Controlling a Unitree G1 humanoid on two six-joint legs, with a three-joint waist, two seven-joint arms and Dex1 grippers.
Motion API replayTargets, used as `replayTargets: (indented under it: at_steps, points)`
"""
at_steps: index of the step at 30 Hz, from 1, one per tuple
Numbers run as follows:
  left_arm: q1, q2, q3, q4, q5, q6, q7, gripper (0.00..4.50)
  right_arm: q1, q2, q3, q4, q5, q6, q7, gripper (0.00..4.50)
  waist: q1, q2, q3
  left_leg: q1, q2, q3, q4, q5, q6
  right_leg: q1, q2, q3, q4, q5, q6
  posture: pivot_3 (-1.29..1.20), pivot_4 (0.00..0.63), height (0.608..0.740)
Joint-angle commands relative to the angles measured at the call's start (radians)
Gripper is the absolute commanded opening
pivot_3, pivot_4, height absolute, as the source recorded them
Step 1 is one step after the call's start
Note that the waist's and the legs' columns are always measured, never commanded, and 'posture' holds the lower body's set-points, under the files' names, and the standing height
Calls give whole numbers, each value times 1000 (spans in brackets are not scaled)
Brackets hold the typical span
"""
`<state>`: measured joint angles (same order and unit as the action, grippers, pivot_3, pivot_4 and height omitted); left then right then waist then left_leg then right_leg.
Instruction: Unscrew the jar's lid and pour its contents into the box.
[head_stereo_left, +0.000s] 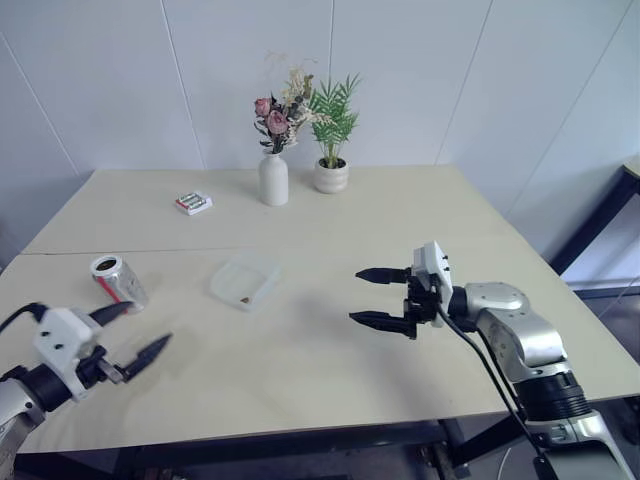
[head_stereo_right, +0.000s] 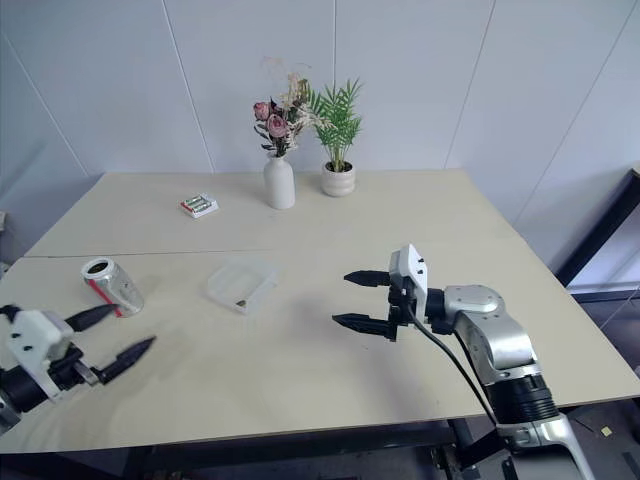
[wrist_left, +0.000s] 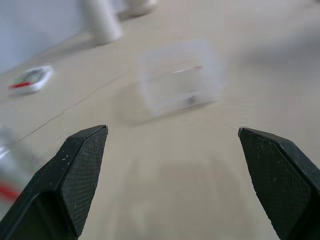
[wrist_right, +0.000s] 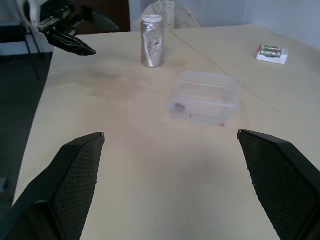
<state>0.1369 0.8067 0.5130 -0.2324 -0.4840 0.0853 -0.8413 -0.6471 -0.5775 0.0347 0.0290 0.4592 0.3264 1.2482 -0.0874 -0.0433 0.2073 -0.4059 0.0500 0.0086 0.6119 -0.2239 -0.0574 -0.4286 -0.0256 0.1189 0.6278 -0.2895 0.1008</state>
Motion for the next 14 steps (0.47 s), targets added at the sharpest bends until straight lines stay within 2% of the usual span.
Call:
replayTargets:
  at_steps: [1, 7, 14]
  points:
    - [-45, 35, -9, -4, -31, -12, -77, 4462, 9, -47, -25, -65, 34, -2, 48, 4500, -1, 0, 0, 0, 1, 0, 0, 0, 0, 0, 0, 0, 0, 0, 0, 0, 150, 740]
    - [-45, 47, 15, 26, -52, 15, -152, 4462, 88, -69, -67, -145, 33, -18, -13, 4500, -2, 0, 0, 0, 1, 1, 0, -2, 0, 0, 1, 0, 0, 1, 5, 0, 150, 740]
    - [-18, 28, 33, -8, -43, 38, -114, 4462, 74, -61, -57, -104, 10, -72, -18, 4500, 1, 0, 0, 0, 1, 1, 1, -2, 0, 0, 1, 1, 0, 0, 3, 0, 150, 740]
